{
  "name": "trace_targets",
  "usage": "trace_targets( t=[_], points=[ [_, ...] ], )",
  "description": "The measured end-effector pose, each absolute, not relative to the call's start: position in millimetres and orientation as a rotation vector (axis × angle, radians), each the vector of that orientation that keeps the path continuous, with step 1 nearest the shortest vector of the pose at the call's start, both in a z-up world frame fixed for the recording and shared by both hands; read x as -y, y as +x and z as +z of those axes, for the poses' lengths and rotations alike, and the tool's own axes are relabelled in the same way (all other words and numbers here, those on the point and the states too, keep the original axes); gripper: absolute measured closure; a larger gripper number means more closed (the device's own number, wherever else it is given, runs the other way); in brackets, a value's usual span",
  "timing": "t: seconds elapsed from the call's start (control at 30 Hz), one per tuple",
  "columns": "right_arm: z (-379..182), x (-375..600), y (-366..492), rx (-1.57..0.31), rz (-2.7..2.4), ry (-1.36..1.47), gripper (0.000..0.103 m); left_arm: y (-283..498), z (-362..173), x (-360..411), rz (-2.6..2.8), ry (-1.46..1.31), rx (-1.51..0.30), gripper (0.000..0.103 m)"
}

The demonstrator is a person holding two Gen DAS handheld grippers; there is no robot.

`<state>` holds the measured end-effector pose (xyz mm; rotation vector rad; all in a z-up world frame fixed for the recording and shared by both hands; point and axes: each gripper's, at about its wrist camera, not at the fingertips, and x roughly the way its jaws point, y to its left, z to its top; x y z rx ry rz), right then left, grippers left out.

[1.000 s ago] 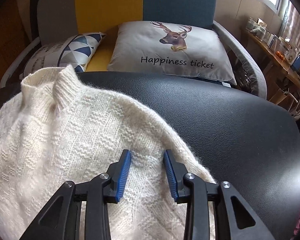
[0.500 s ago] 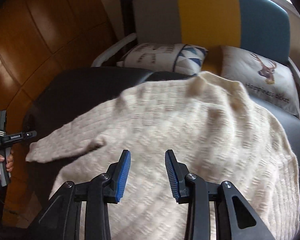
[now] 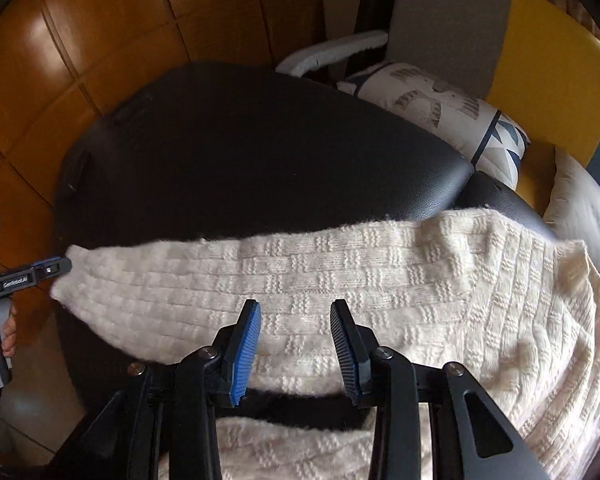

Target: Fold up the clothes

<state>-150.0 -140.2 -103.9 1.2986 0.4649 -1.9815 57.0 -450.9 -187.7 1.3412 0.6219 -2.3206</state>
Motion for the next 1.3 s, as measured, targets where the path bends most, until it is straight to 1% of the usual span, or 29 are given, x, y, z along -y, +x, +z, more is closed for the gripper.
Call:
trace_targets(
  t=[0.03,0.07,0.1,0.17,0.3,0.4,0.5,0.63,0.73,0.77,0.8,0.87,0.97,1.03,1.13,1.23,1.3],
  points=[
    [-110.1,142.2,-150.9,-0.489,-1.979,1.322,0.066,53.9,-188.3,441.8,-2.343,1.332,-0.529,0.060],
    [-116.4,144.0,-151.9,-0.513,-1.976,1.347,0.066,51.1,-188.6,433.4,-2.367,1.324,-0.452,0.087],
    [-125.1,144.5,-153.1,-0.541,-1.974,1.383,0.066,48.7,-188.0,427.8,-2.392,1.323,-0.431,0.092],
    [-140.1,144.2,-155.9,-0.545,-1.954,1.441,0.066,45.9,-183.3,428.9,-2.393,1.265,-0.432,0.094],
    [-140.6,141.2,-162.0,-0.394,-1.958,1.448,0.066,46.1,-166.4,456.3,-2.383,1.092,-0.557,0.094],
    [-142.6,146.5,-164.1,-0.337,-1.979,1.432,0.063,35.7,-159.2,472.3,-2.363,1.043,-0.554,0.094],
    [-143.5,151.2,-164.7,-0.303,-2.016,1.394,0.061,18.3,-167.7,486.9,-2.318,1.075,-0.534,0.094],
    [-138.3,146.3,-163.3,-0.248,-2.028,1.363,0.061,-14.0,-189.5,496.2,-2.203,1.188,-0.501,0.094],
    [-116.1,124.2,-146.3,-0.152,-2.049,1.263,0.062,-25.5,-183.3,503.8,-2.210,1.187,-0.525,0.094],
    [-109.9,111.1,-139.3,-0.138,-2.067,1.250,0.062,-24.3,-180.8,506.8,-2.208,1.192,-0.550,0.090],
    [-104.2,97.0,-132.4,-0.123,-2.086,1.241,0.062,-18.8,-176.9,509.2,-2.200,1.182,-0.584,0.090],
    [-95.8,66.9,-126.1,-0.067,-2.111,1.242,0.062,-7.3,-169.3,513.2,-2.181,1.158,-0.645,0.090],
    [-93.9,23.8,-125.4,-0.017,-2.164,1.303,0.062,18.6,-152.5,511.2,-2.143,1.062,-0.658,0.089],
    [-97.6,-11.8,-112.2,-0.005,-2.205,1.340,0.061,36.8,-139.9,499.9,-2.194,1.001,-0.734,0.089],
    [-103.4,-62.2,-91.1,0.009,-2.260,1.393,0.062,45.6,-124.5,445.8,-2.454,1.023,-0.775,0.085],
    [-109.5,-106.1,-71.6,0.025,-2.296,1.448,0.061,28.0,-128.8,364.3,-2.670,1.220,-0.625,0.085],
    [-113.0,-128.2,-58.2,0.030,-2.319,1.473,0.061,11.3,-140.8,315.8,-2.757,1.346,-0.552,0.085]
  ],
)
